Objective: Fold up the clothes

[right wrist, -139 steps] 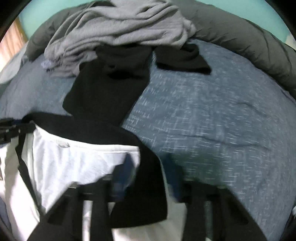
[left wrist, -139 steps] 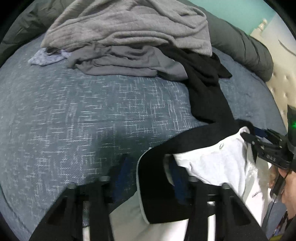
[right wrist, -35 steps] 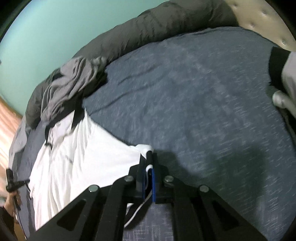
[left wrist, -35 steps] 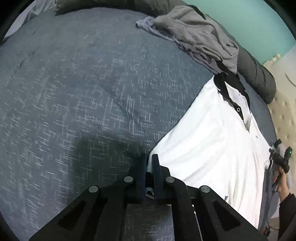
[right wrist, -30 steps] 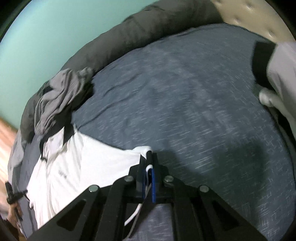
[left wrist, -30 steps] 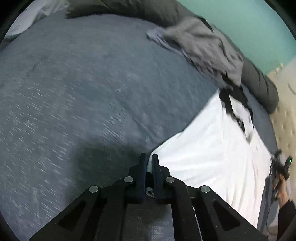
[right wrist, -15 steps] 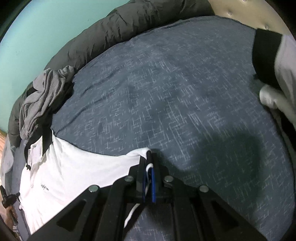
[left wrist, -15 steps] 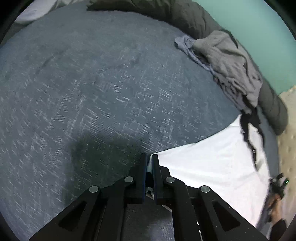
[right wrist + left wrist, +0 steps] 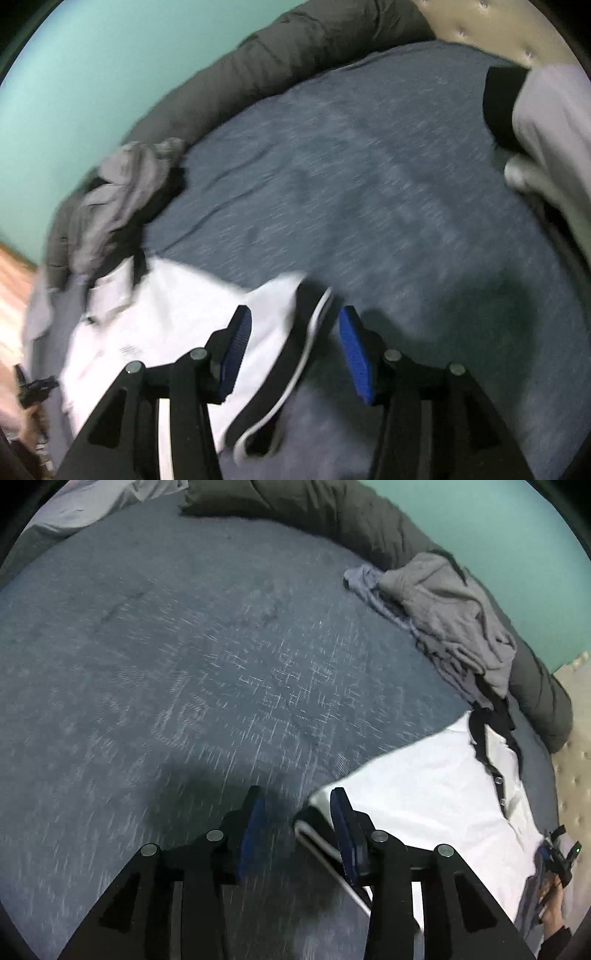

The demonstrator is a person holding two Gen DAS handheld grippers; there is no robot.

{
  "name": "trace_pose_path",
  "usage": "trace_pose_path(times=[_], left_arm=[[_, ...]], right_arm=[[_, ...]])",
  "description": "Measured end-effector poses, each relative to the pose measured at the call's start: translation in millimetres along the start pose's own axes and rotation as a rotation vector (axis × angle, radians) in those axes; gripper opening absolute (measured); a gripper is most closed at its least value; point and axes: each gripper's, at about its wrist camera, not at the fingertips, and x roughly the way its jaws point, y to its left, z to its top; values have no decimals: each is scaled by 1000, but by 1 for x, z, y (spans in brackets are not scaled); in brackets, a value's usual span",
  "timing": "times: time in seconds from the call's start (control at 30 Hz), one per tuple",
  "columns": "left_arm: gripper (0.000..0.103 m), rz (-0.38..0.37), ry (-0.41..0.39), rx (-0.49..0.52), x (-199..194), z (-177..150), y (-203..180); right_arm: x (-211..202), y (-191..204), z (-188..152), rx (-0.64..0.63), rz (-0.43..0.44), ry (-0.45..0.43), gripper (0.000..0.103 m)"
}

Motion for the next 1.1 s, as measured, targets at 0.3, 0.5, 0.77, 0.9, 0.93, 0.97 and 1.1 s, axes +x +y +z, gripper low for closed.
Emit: trace_pose_path(times=[0.3, 0.5, 0.77, 0.9, 0.93, 0.97, 1.1], left_arm=[[45, -180, 68, -52, -13, -73, -25], [45, -243, 71, -63, -13, -96, -47], [3, -210, 96, -1, -2, -100, -55], [2, -205, 77, 21, -10, -98, -52], [1, -199, 70, 24, -13, -98, -50], [1, -192, 64, 25, -17, -98, -46], [1, -189, 71, 10, -23, -100, -31]], right_arm=[[2, 4, -53, 41, 93, 79, 49], [1, 6, -58, 7, 114, 93, 15], [0, 1, -53, 1, 123, 65, 1], [-7, -5, -51, 2, 132, 41, 1], [-8, -7, -50, 5, 133, 35, 1], [-10, -9, -50, 11, 131, 28, 1], [-8, -20, -50, 19, 116, 38, 1]])
